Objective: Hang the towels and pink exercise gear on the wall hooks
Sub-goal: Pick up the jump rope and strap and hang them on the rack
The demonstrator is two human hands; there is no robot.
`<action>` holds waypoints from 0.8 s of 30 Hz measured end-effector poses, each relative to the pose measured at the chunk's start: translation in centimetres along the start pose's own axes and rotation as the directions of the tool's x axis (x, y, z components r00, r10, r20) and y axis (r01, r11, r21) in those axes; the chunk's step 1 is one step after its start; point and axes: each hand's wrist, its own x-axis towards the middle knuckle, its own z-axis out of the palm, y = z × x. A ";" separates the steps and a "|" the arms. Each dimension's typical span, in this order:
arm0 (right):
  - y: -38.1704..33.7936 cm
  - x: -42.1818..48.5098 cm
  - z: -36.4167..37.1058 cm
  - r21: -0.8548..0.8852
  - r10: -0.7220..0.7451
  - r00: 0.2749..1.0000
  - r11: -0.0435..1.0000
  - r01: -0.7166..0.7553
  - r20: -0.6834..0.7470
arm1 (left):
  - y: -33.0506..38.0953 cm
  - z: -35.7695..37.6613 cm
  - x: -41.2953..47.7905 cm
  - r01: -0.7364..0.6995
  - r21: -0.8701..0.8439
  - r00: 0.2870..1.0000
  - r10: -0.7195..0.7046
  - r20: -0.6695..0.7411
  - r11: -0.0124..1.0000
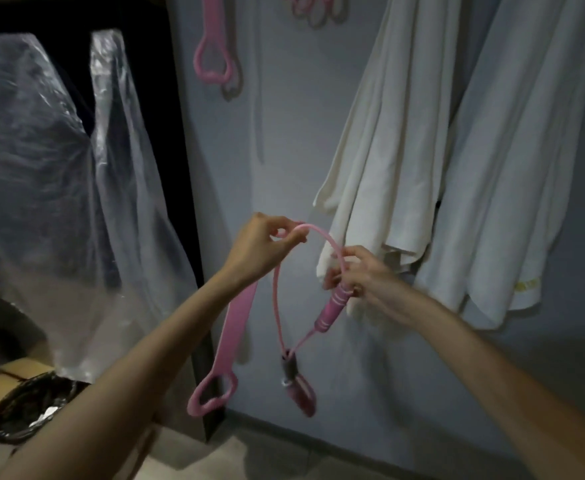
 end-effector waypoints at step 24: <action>-18.7 10.7 6.8 -0.489 -0.587 0.763 0.766 0.417 -0.270 | -4.8 -14.2 12.8 -0.054 -0.340 0.993 0.086 0.080 0.939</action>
